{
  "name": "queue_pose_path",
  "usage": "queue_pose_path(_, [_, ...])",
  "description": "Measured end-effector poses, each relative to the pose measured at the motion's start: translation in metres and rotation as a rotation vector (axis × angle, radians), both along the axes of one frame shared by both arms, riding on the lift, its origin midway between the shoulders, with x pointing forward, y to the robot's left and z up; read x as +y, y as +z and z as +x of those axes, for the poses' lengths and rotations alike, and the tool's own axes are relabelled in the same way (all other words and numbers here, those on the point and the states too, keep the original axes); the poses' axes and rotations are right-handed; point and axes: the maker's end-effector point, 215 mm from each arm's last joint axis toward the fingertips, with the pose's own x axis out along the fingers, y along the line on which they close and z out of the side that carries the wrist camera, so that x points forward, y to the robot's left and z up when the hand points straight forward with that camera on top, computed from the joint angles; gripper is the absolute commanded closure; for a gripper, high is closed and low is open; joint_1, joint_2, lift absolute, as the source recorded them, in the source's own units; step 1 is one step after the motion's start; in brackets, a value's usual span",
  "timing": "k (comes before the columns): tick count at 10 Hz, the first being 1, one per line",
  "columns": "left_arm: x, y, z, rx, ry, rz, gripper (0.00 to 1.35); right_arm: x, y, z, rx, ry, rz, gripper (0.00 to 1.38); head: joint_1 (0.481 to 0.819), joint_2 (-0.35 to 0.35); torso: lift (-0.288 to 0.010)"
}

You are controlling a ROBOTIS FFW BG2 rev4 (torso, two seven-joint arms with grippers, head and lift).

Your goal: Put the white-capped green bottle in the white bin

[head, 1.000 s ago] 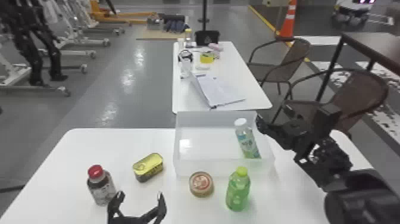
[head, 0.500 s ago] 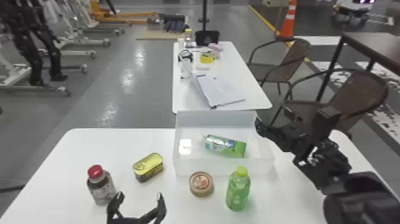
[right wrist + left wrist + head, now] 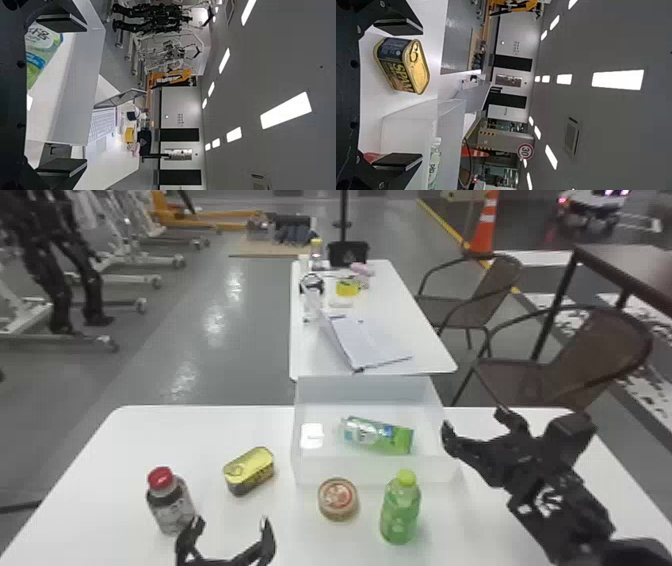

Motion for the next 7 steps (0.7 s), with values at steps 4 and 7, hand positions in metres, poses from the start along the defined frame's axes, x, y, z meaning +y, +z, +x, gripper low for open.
queue_pose_path(4, [0.005, -0.004, -0.006, 0.009, 0.015, 0.009, 0.18, -0.017, -0.060, -0.080, 0.133, -0.069, -0.009, 0.11, 0.549, 0.000, -0.100])
queue_pose_path(7, [0.008, -0.004, -0.008, 0.013, 0.022, 0.021, 0.18, -0.024, -0.086, -0.129, 0.205, -0.101, -0.004, 0.10, 0.549, 0.000, -0.100])
